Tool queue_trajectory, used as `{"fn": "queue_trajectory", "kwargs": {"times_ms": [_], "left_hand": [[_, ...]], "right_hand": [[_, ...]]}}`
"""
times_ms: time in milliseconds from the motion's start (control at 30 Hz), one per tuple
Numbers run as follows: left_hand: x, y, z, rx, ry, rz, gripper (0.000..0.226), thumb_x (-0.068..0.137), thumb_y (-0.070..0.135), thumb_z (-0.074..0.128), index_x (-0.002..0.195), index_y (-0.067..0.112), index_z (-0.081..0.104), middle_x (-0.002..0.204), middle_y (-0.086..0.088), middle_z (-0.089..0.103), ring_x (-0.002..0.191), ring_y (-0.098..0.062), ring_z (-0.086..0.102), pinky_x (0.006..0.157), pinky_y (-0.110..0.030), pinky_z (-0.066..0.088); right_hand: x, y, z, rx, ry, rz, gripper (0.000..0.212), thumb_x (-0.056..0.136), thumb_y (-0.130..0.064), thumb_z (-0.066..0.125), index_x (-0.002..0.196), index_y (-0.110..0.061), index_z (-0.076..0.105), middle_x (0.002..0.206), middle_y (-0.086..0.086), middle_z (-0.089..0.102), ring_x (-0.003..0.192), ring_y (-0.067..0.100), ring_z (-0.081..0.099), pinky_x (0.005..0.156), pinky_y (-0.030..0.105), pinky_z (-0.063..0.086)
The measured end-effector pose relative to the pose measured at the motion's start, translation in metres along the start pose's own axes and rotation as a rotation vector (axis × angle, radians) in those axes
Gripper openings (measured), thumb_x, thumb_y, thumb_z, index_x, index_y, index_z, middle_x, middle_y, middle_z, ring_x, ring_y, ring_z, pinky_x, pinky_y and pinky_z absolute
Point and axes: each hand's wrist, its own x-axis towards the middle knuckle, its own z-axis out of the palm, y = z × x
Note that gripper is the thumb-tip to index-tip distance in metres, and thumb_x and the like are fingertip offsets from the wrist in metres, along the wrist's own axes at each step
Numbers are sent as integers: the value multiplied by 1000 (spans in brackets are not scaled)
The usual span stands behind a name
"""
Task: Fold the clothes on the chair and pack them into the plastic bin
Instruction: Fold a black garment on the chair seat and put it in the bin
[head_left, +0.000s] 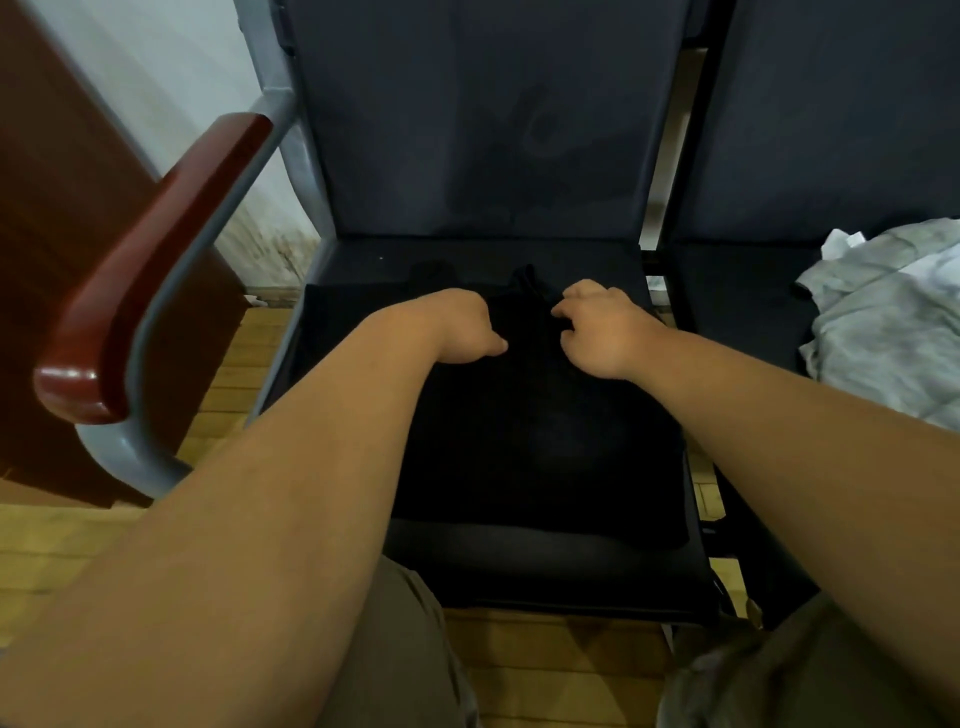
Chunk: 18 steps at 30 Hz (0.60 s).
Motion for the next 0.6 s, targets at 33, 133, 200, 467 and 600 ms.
{"fn": "queue_trajectory", "kwargs": {"times_ms": [33,133,200,467,600], "left_hand": [[3,1,1,1,-5,-5,46,101,49,65,136,18,66,135,-3,63,122,-25,60,96,-39,48],[8,-1,3,7,-15,-14,45,102,48,64,136,18,66,133,-3,63,121,-24,60,96,-37,48],[7,-3,3,0,-30,-30,40,102,48,64,129,19,68,124,-3,66,113,-23,63,96,-38,51],[3,-3,3,38,-58,-15,45,103,50,62,135,19,66,126,-3,64,112,-21,62,94,-36,51],[4,-4,2,31,-77,-18,46,103,50,62,136,19,65,129,-3,63,113,-22,62,96,-38,52]], "right_hand": [[1,1,1,-4,1,-7,55,103,-22,52,157,-24,47,163,-1,32,145,34,34,118,47,38],[5,3,1,-7,7,-10,61,100,-17,49,158,-34,44,165,0,29,147,35,31,118,47,38],[5,1,1,-21,-16,-4,66,99,-15,47,159,-40,40,169,0,24,149,36,28,121,48,35],[14,-18,2,-140,-42,42,61,106,-26,45,165,-27,31,173,6,14,154,38,21,125,50,27],[21,-10,5,45,47,100,67,111,-33,41,170,-28,9,176,5,7,158,37,16,126,50,25]]}}
